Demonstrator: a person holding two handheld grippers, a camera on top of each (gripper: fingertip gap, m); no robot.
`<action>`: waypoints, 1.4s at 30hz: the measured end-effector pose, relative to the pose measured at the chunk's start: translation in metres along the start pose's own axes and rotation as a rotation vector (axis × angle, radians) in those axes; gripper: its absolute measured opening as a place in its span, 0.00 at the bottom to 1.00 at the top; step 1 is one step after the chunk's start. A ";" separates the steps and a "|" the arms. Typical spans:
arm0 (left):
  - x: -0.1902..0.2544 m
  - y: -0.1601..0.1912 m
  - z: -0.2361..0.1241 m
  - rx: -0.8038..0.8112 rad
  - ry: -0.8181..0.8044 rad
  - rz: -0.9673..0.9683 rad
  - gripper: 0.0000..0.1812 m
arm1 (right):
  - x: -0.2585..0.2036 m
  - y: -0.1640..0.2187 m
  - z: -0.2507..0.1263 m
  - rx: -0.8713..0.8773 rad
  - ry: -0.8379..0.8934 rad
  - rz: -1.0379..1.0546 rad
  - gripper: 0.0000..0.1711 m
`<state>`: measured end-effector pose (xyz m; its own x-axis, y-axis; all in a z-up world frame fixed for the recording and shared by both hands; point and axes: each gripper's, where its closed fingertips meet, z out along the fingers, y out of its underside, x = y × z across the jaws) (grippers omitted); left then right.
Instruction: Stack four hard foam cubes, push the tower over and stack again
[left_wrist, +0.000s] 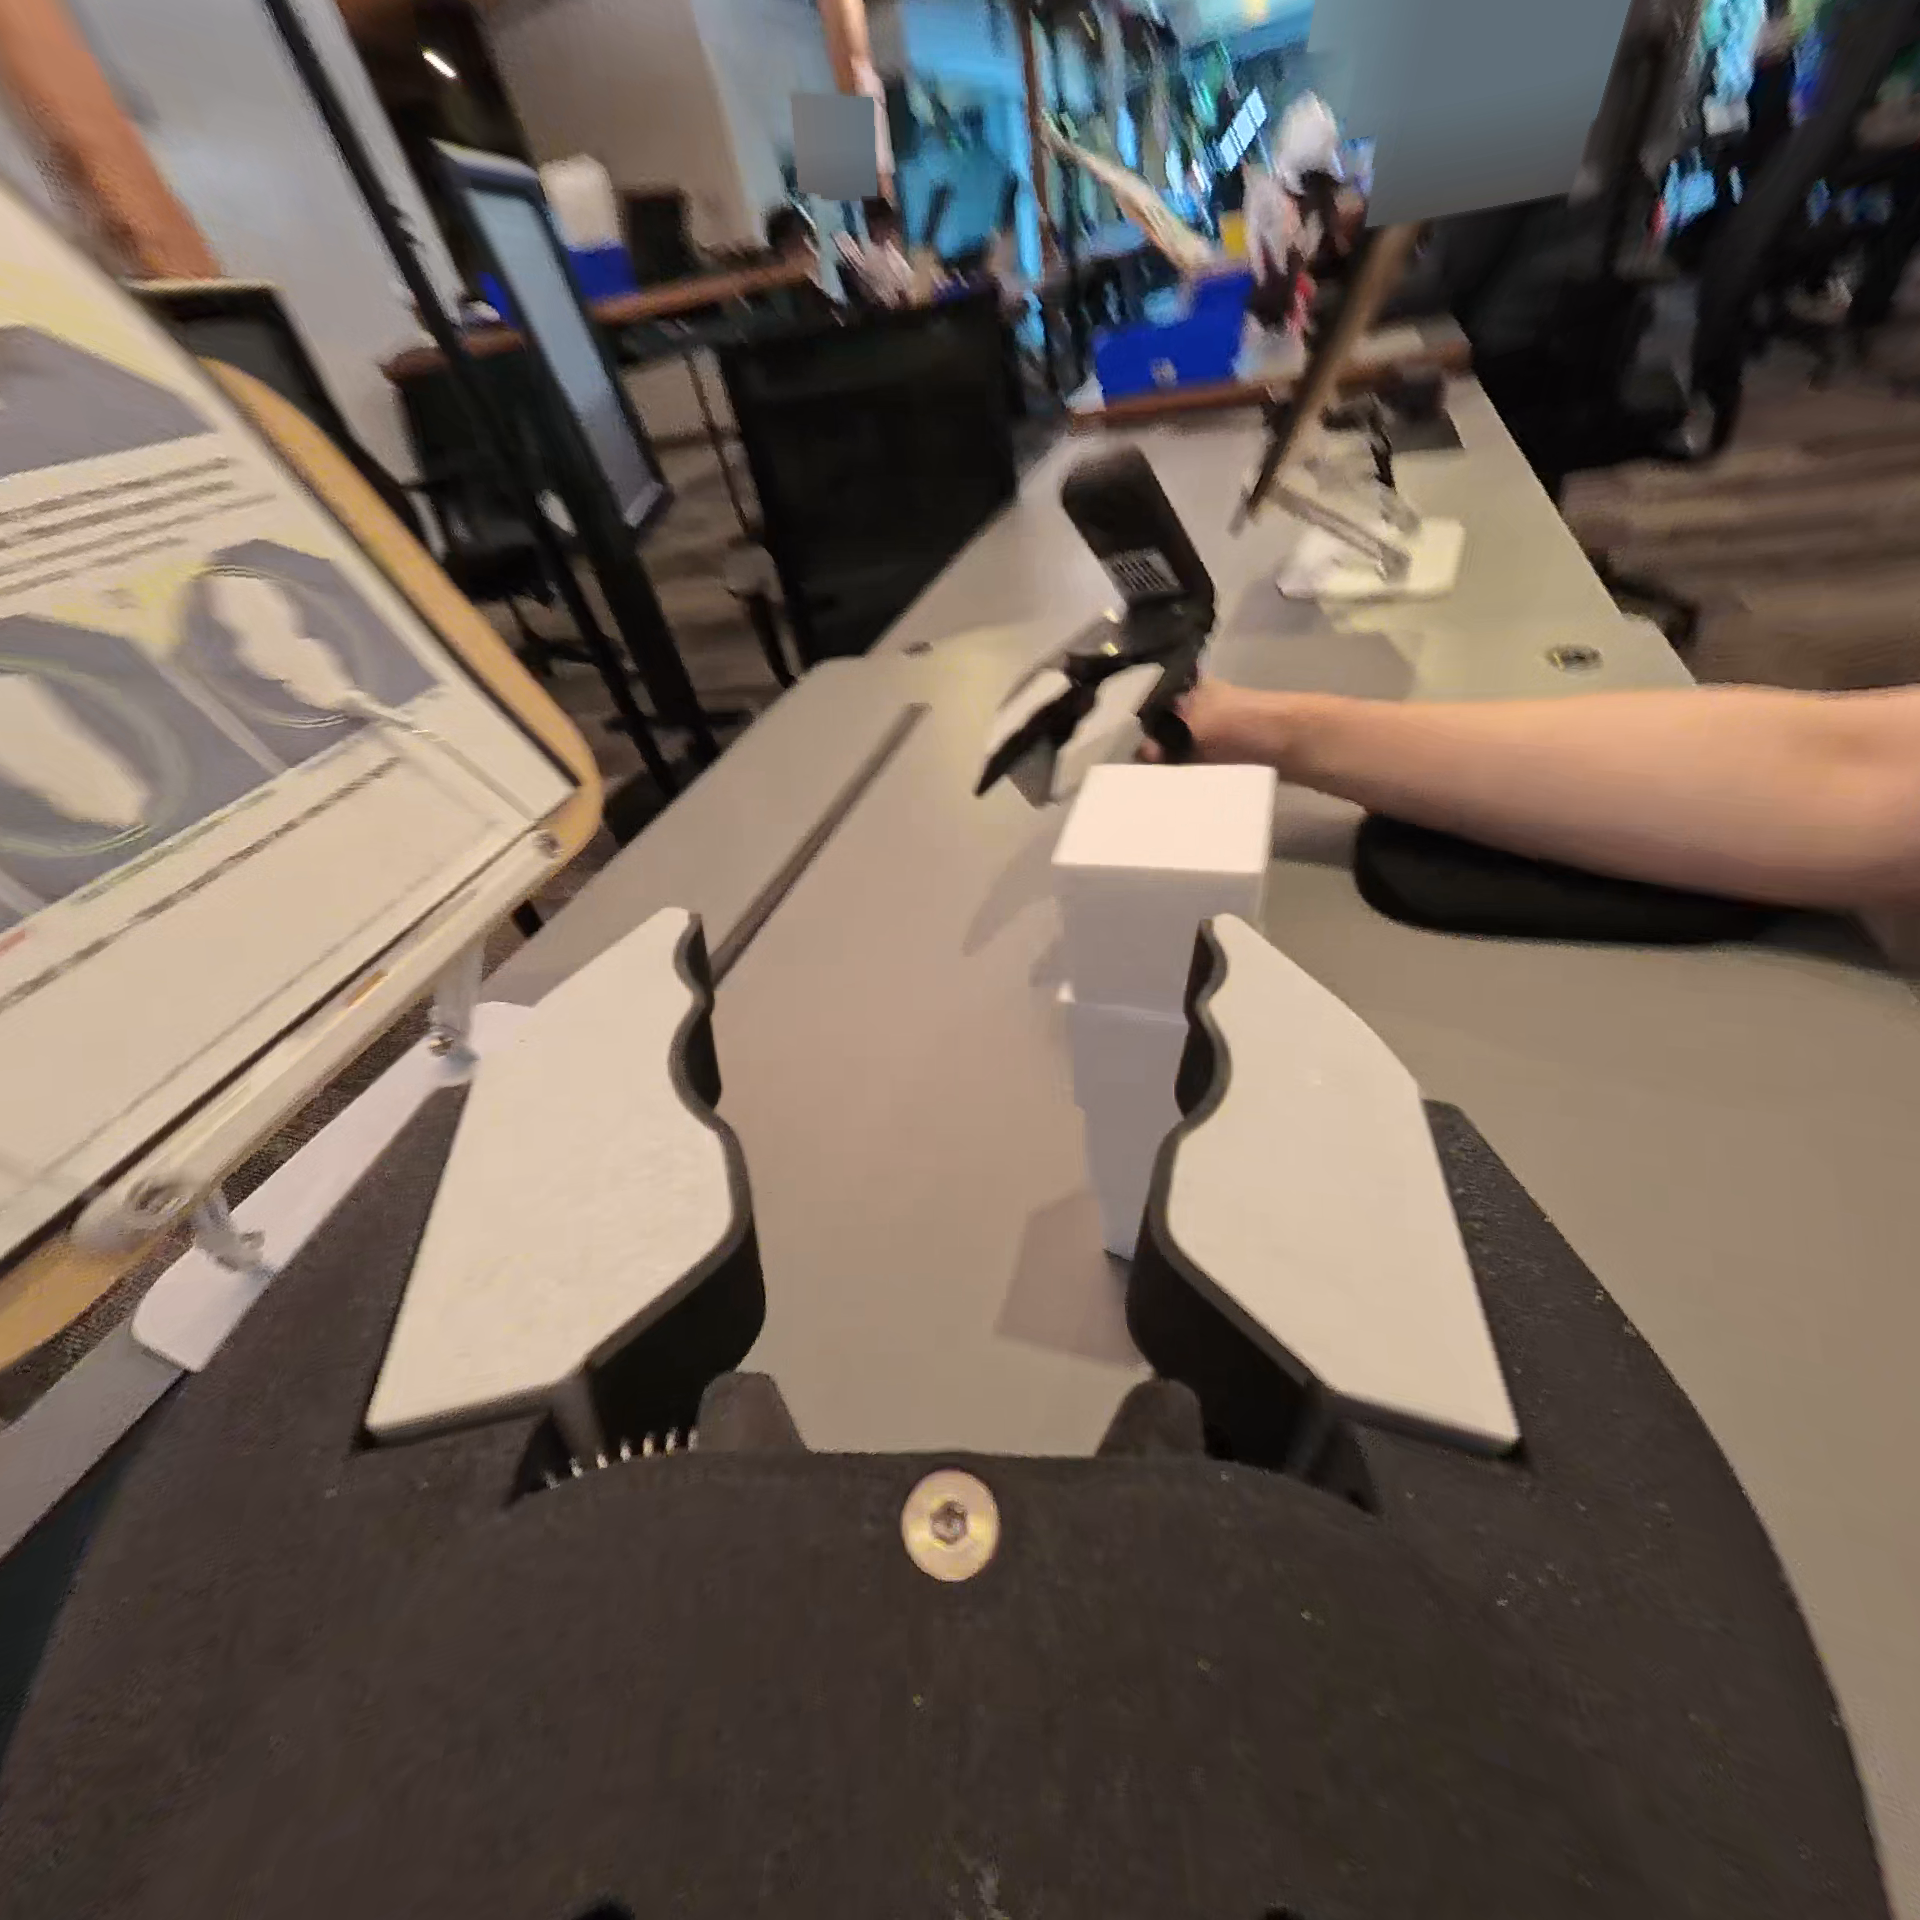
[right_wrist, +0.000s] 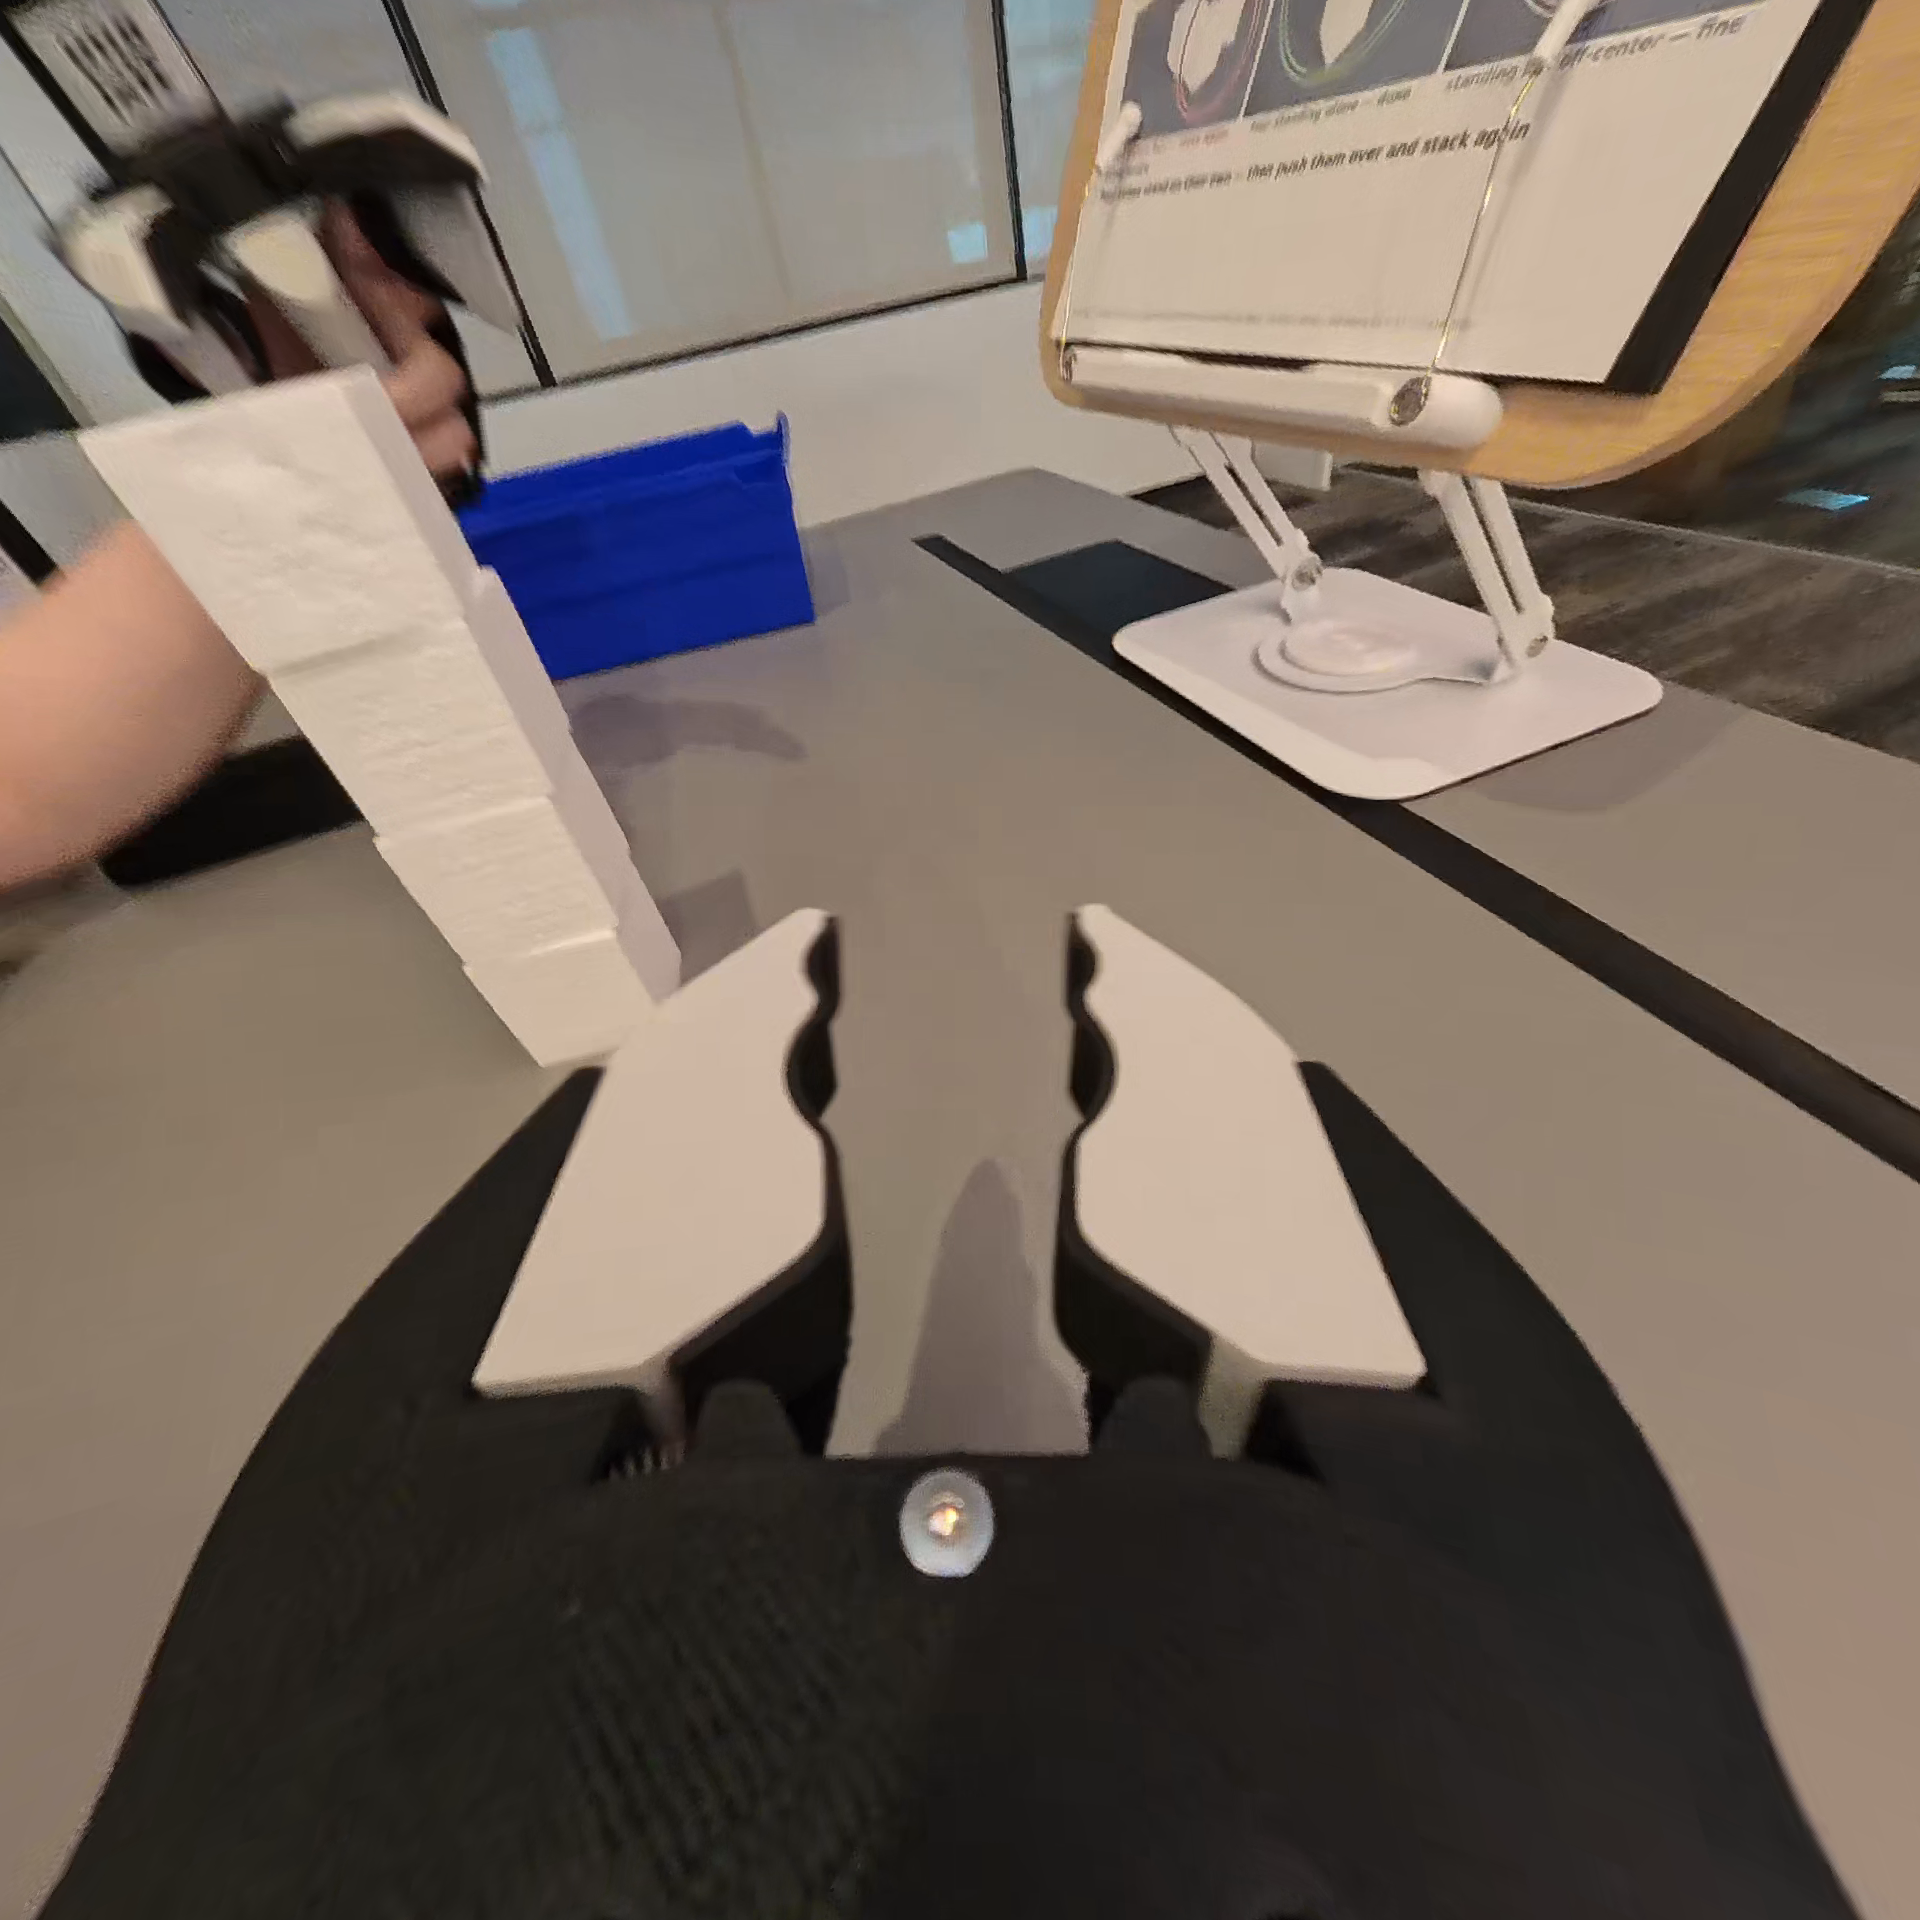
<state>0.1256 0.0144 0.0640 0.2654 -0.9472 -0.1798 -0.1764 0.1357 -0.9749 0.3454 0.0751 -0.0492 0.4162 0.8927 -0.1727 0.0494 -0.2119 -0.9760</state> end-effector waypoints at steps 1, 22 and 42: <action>-0.009 0.003 -0.007 0.043 -0.023 -0.032 0.47 | -0.003 -0.003 0.002 0.026 -0.029 0.050 0.31; -0.062 0.061 -0.052 -0.149 -0.175 -0.067 0.00 | -0.108 0.101 0.038 -0.844 0.296 0.001 0.00; -0.071 0.057 -0.149 -0.354 -0.309 -0.170 0.05 | -0.113 -0.001 0.155 -0.852 0.372 -0.210 0.00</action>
<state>-0.0447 0.0464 0.0412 0.5773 -0.8098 -0.1051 -0.4029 -0.1705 -0.8992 0.1580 0.0361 -0.0493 0.5782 0.7931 0.1917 0.7403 -0.4111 -0.5319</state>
